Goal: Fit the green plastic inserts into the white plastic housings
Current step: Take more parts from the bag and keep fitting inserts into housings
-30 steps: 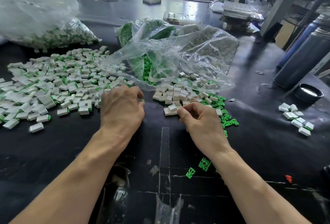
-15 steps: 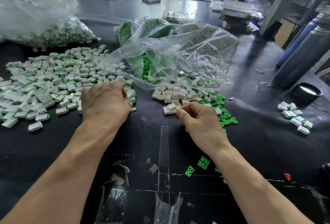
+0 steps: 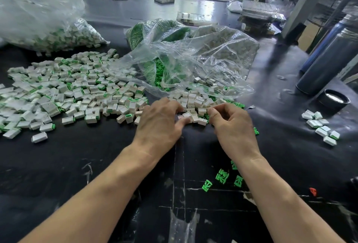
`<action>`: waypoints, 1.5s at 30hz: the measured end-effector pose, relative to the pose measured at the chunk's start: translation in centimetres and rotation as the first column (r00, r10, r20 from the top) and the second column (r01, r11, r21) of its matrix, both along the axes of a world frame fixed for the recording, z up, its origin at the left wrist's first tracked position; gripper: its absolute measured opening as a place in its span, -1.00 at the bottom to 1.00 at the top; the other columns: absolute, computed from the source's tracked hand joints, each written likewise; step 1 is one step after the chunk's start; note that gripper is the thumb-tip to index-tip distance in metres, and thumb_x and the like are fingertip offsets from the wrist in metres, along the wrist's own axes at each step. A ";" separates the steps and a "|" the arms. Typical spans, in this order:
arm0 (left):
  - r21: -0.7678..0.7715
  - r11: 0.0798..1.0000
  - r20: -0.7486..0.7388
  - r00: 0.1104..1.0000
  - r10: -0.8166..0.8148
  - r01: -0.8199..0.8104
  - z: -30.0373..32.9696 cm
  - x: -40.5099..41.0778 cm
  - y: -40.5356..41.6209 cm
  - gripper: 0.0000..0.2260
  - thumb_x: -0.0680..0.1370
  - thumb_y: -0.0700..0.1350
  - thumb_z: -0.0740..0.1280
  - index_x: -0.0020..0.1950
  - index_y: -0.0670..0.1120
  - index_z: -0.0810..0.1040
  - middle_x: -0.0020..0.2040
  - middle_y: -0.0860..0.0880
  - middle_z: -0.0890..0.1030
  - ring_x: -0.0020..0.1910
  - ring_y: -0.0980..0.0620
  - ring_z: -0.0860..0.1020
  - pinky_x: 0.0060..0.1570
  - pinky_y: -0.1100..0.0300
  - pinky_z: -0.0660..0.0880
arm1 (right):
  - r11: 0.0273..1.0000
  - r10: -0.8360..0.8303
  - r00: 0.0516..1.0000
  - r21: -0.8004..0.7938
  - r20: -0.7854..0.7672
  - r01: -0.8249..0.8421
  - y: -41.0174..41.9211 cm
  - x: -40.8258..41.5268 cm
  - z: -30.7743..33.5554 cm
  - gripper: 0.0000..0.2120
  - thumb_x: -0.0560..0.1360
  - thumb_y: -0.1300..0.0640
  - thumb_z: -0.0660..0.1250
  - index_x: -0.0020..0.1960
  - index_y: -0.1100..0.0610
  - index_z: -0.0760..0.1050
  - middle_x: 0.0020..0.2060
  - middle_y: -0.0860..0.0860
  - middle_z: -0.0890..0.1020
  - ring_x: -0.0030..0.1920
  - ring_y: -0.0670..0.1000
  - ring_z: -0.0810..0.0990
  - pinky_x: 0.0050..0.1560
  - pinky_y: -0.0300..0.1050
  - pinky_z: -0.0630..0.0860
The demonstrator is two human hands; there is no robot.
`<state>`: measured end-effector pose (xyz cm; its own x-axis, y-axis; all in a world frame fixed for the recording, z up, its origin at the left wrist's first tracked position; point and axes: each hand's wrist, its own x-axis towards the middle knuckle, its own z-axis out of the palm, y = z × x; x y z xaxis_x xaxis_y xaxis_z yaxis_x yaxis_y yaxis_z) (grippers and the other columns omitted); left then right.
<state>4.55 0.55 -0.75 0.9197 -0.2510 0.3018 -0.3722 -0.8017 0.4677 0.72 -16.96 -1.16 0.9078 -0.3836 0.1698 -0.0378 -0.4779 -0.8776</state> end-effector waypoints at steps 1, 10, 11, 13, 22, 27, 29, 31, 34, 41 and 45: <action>-0.003 1.000 0.003 1.000 -0.007 0.007 -0.1 -0.1 -0.4 -0.73 0.58 0.14 0.40 0.21 0.04 0.60 0.08 0.07 0.56 0.12 0.02 0.51 0.27 0.06 0.37 | 0.999 -0.027 1.000 -0.023 -0.001 0.027 -0.3 0.0 0.1 -0.84 0.61 0.01 0.41 -0.15 -0.04 0.62 -0.33 -0.16 0.63 -0.32 -0.26 0.54 -0.28 -0.40 0.38; -0.033 0.999 0.013 1.000 -0.005 0.005 -0.4 0.0 -1.0 -0.80 0.59 0.00 0.43 0.19 -0.01 0.63 0.10 0.03 0.57 0.11 0.01 0.56 0.26 0.06 0.47 | 0.950 -0.086 0.975 -0.310 -0.203 0.019 -1.8 0.2 0.7 -0.97 0.54 0.01 0.46 -0.09 -0.08 0.67 -0.23 -0.19 0.63 -0.10 -0.03 0.63 0.04 0.00 0.60; -0.040 0.999 0.024 1.000 -0.011 0.012 -0.4 0.0 -1.0 -0.81 0.59 -0.01 0.44 0.18 -0.01 0.63 0.10 0.03 0.57 0.11 0.02 0.56 0.25 0.07 0.48 | 0.939 -0.093 0.966 -0.343 -0.239 0.006 -1.8 0.2 0.8 -0.98 0.52 0.00 0.47 -0.09 -0.09 0.66 -0.20 -0.18 0.64 -0.05 -0.01 0.63 0.07 0.00 0.60; -0.075 0.997 0.039 0.999 -0.028 0.031 -0.4 -0.1 -1.0 -0.84 0.58 -0.02 0.44 0.15 0.00 0.62 0.08 0.06 0.57 0.07 0.06 0.55 0.21 0.11 0.50 | 0.911 -0.118 0.951 -0.412 -0.286 -0.011 -1.8 0.2 0.9 -0.97 0.51 -0.04 0.48 -0.08 -0.11 0.64 -0.13 -0.14 0.66 0.01 0.02 0.63 0.06 -0.05 0.55; -0.511 0.858 -0.139 0.980 -0.139 0.049 0.0 -0.5 -0.6 -0.83 0.53 -0.18 0.50 0.04 0.06 0.63 -0.15 0.14 0.64 -0.22 0.25 0.56 -0.17 0.40 0.47 | 0.824 -0.193 0.934 -0.567 -0.302 -0.013 -0.9 0.6 1.2 -0.87 0.55 -0.11 0.43 -0.01 -0.06 0.65 0.06 -0.03 0.65 0.12 0.12 0.61 0.07 0.00 0.48; -0.736 0.676 -0.211 0.943 -0.259 0.021 0.2 -0.4 -0.6 -0.81 0.53 -0.26 0.48 0.07 0.00 0.68 -0.06 0.07 0.72 -0.09 0.16 0.65 -0.02 0.19 0.60 | 0.877 -0.144 0.983 -0.475 -0.119 0.071 -1.1 0.4 0.8 -0.90 0.57 -0.04 0.44 -0.04 -0.02 0.64 -0.08 -0.05 0.69 0.01 0.08 0.63 0.03 -0.04 0.50; -0.792 0.611 -0.236 0.923 -0.305 0.000 0.1 -0.3 -0.5 -0.81 0.55 -0.27 0.46 0.06 0.00 0.69 -0.06 0.06 0.73 -0.10 0.16 0.66 -0.09 0.25 0.59 | 0.946 -0.092 0.995 -0.316 -0.037 0.075 -1.1 0.3 0.6 -0.96 0.56 0.02 0.47 -0.05 -0.03 0.65 -0.18 -0.12 0.69 -0.09 -0.04 0.65 0.01 -0.08 0.56; -0.828 0.560 -0.250 0.907 -0.339 -0.019 -0.1 0.0 -0.5 -0.83 0.55 -0.27 0.45 0.05 -0.02 0.69 -0.06 0.02 0.74 -0.14 0.12 0.67 -0.17 0.28 0.58 | 0.989 -0.045 0.999 -0.142 0.015 0.046 -0.9 0.2 0.3 -0.97 0.55 0.06 0.49 -0.06 -0.05 0.66 -0.26 -0.17 0.67 -0.21 -0.20 0.63 -0.09 -0.18 0.55; -0.860 0.510 -0.247 0.895 -0.372 -0.025 -0.3 0.2 -0.6 -0.83 0.54 -0.31 0.45 0.02 -0.07 0.68 -0.08 -0.04 0.74 -0.18 0.09 0.66 -0.23 0.29 0.56 | 0.995 0.011 0.997 0.098 0.081 -0.019 -0.3 0.1 0.3 -0.93 0.54 0.12 0.51 -0.08 -0.03 0.67 -0.30 -0.11 0.71 -0.37 -0.19 0.60 -0.26 -0.27 0.52; -0.843 0.537 -0.237 0.888 -0.394 0.014 -0.7 -0.1 -1.1 -0.76 0.50 -0.43 0.45 -0.08 -0.08 0.63 -0.24 0.04 0.68 -0.25 0.15 0.61 -0.26 0.26 0.56 | 0.829 0.114 0.985 0.533 0.132 -0.168 0.5 -0.3 0.8 -0.96 0.54 0.24 0.49 -0.06 0.13 0.65 -0.39 0.10 0.63 -0.48 0.10 0.39 -0.60 -0.20 0.28; -0.837 0.548 -0.251 0.886 -0.390 0.004 -0.7 -0.3 -1.2 -0.81 0.49 -0.37 0.49 -0.08 -0.10 0.60 -0.27 0.04 0.67 -0.28 0.15 0.61 -0.24 0.25 0.57 | 0.805 0.132 0.982 0.563 0.136 -0.186 0.6 -0.4 0.9 -0.97 0.54 0.25 0.48 -0.06 0.15 0.66 -0.44 0.07 0.55 -0.53 0.00 0.33 -0.58 -0.19 0.23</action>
<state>4.29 -0.68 -1.45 0.9539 -0.2725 0.1257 -0.1158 0.0521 0.9919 0.36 -16.32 -0.27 0.9567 -0.2873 0.0461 0.0829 0.1171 -0.9897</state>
